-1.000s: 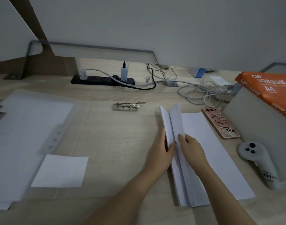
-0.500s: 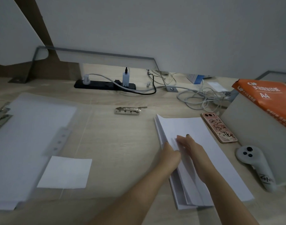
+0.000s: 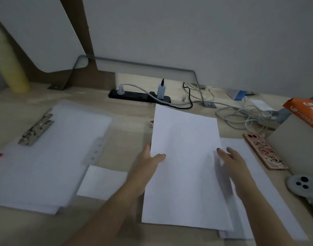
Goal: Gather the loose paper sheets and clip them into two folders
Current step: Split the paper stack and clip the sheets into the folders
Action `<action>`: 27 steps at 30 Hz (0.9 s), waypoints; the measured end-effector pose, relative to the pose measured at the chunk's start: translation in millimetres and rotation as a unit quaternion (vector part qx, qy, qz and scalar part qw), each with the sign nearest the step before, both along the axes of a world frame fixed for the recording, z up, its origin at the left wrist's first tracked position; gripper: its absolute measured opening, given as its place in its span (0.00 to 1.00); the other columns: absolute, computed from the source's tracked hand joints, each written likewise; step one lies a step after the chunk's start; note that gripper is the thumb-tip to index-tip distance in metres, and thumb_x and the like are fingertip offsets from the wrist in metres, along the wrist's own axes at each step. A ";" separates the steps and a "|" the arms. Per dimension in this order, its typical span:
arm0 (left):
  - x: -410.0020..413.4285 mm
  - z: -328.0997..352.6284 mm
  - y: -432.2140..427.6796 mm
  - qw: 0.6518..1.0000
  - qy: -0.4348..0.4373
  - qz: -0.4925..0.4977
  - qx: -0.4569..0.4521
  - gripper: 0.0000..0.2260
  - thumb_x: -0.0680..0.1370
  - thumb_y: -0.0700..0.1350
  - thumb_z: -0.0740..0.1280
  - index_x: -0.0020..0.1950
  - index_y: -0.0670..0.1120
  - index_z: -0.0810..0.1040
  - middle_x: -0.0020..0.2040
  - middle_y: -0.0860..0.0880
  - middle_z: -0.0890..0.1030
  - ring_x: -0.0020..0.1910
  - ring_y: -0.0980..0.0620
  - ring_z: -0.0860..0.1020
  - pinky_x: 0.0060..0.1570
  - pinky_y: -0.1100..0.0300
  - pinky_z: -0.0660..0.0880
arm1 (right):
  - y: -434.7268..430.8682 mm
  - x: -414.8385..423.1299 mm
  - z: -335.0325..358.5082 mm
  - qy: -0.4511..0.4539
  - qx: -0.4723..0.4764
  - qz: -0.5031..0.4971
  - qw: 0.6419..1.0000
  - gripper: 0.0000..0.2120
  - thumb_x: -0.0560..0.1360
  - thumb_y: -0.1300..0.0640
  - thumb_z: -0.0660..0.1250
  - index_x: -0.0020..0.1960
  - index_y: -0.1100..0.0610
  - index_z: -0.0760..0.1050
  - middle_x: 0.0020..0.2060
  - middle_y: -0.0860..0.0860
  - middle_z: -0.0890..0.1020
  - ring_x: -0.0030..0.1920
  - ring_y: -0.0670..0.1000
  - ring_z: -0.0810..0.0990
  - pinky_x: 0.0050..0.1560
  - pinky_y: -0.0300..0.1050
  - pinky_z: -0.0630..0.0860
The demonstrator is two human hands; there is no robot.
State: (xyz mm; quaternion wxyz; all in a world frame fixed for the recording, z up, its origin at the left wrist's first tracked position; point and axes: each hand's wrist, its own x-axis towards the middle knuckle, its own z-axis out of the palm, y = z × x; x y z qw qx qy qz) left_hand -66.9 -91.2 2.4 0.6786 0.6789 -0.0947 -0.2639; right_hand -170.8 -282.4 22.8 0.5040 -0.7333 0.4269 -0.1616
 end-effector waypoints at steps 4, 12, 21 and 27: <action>15.2 -5.7 31.5 0.999 0.007 0.044 0.025 0.12 0.76 0.38 0.64 0.58 0.50 0.73 0.50 0.52 0.81 0.49 0.51 0.80 0.46 0.56 0.75 | 26.7 25.8 -11.0 0.009 -0.022 0.054 0.998 0.12 0.78 0.54 0.58 0.52 0.62 0.75 0.45 0.56 0.78 0.41 0.53 0.76 0.41 0.43 0.69; 46.3 -18.8 58.7 0.977 -0.033 0.089 0.193 0.09 0.81 0.47 0.55 0.46 0.44 0.69 0.38 0.48 0.71 0.36 0.53 0.71 0.35 0.60 0.66 | 56.1 61.2 -33.5 0.071 -0.005 0.058 0.996 0.15 0.77 0.61 0.57 0.32 0.57 0.58 0.28 0.52 0.63 0.29 0.52 0.61 0.31 0.44 0.56; 67.8 -29.3 59.8 0.970 -0.028 0.044 0.237 0.11 0.81 0.45 0.53 0.45 0.41 0.70 0.37 0.45 0.70 0.39 0.47 0.70 0.43 0.56 0.66 | 50.6 60.3 -40.5 0.054 0.065 0.018 0.996 0.10 0.78 0.62 0.56 0.40 0.66 0.66 0.33 0.56 0.64 0.31 0.53 0.61 0.32 0.44 0.57; 76.9 -31.9 52.7 0.950 -0.080 0.036 0.300 0.16 0.80 0.43 0.54 0.32 0.45 0.59 0.30 0.49 0.63 0.28 0.51 0.62 0.30 0.58 0.57 | 48.1 64.2 -36.1 0.064 0.059 0.005 0.996 0.08 0.77 0.64 0.57 0.40 0.62 0.63 0.29 0.54 0.60 0.29 0.51 0.58 0.30 0.43 0.55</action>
